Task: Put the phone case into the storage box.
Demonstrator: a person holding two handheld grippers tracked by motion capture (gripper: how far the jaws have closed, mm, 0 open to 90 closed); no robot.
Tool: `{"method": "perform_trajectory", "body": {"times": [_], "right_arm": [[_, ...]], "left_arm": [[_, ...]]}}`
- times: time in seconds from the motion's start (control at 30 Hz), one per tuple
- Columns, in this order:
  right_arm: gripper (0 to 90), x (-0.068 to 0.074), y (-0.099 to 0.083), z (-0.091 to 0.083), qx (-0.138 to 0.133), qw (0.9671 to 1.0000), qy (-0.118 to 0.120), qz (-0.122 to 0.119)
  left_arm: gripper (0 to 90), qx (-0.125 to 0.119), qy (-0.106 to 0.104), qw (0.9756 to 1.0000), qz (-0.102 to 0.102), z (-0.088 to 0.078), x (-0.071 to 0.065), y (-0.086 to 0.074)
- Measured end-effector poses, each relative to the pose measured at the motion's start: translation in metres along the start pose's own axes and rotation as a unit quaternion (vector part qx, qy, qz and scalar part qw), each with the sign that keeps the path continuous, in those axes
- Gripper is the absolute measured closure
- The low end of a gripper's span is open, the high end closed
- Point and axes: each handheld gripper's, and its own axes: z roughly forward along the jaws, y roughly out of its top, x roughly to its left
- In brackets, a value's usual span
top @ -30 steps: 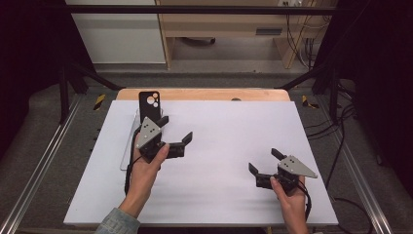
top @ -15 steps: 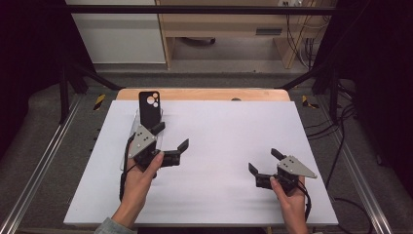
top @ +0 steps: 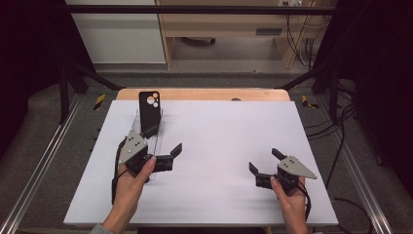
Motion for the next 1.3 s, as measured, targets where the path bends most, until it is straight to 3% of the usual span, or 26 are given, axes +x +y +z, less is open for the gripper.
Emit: {"method": "perform_trajectory", "body": {"times": [0.1,0.33,0.87,1.3], "right_arm": [[3.4,0.0,0.0,0.0,-0.001,1.0,0.001,0.003],[3.0,0.001,0.0,0.001,-0.008,0.9999,-0.006,0.011],[3.0,0.001,-0.001,0.001,-0.012,0.9999,-0.012,0.002],[3.3,0.0,-0.002,0.001,-0.017,0.9998,-0.013,-0.003]], "left_arm": [[3.2,0.003,0.005,0.9999,0.013,-0.005,0.001,0.0],[3.2,-0.001,0.016,0.9996,0.021,-0.018,0.006,-0.002],[3.1,-0.006,0.033,0.9992,0.021,-0.043,0.012,-0.013],[3.3,-0.006,0.055,0.9982,0.025,-0.059,0.027,-0.021]]}}
